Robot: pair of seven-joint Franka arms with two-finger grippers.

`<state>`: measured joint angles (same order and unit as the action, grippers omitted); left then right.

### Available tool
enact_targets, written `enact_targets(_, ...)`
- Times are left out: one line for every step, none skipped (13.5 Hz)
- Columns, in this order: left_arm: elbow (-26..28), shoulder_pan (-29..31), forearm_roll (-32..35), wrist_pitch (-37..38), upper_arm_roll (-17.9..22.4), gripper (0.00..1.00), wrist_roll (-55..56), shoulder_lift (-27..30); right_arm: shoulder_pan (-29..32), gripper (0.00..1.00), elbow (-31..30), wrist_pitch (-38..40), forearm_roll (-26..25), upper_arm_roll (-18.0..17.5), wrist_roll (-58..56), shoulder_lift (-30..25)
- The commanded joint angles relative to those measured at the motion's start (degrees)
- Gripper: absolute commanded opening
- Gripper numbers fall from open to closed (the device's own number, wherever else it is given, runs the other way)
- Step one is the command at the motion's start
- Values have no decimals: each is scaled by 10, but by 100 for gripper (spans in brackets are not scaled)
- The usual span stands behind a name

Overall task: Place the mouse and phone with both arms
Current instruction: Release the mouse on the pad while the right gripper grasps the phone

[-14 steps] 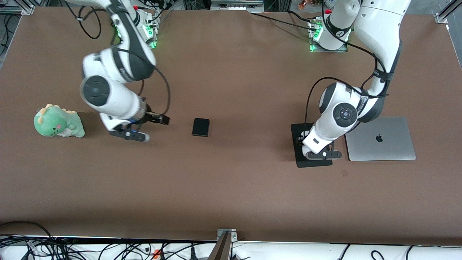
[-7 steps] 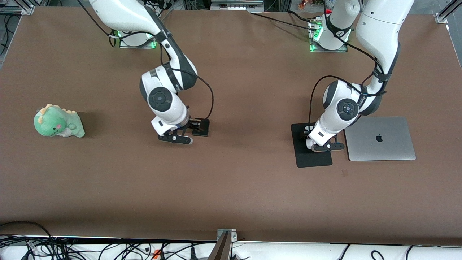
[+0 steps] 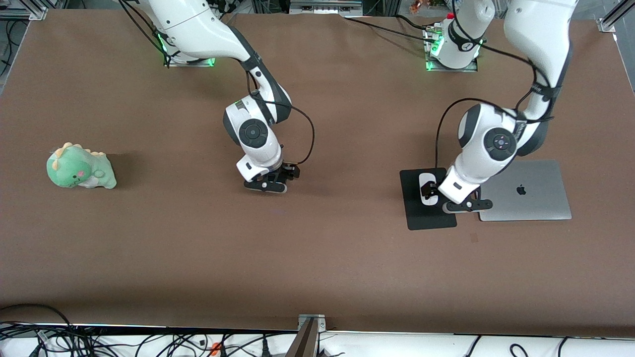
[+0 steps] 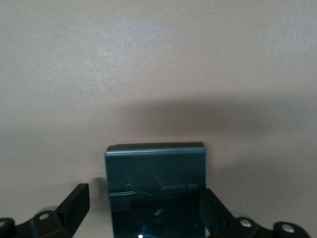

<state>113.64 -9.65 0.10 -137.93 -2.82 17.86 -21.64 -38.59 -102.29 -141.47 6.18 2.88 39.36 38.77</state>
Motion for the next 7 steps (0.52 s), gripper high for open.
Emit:
enact_targets(-36, 16, 4, 116, -7, 100, -7, 69, -6, 100, -10, -11, -6, 6, 7, -3)
enact_targets(-54, 23, 5, 162, -7, 100, -7, 87, -6, 100, -10, -10, -6, 6, 6, -5)
enact_targets(-71, 30, 6, 212, -6, 100, -9, 108, -5, 100, -11, -9, -6, 7, 3, -9)
enact_targets(-82, 36, 7, 253, -6, 100, -23, 132, -5, 100, -10, 7, -7, 12, 3, -14)
enact_targets(-90, 40, 7, 279, -2, 100, -44, 156, -5, 100, -9, 26, -9, 13, 3, -20)
enact_targets(-92, 54, 6, 292, -2, 100, -56, 178, -5, 100, -9, 31, -9, 14, 2, -22)
enact_targets(-94, 66, 7, 308, -3, 100, -69, 199, -6, 100, -10, 30, -9, 14, 7, -21)
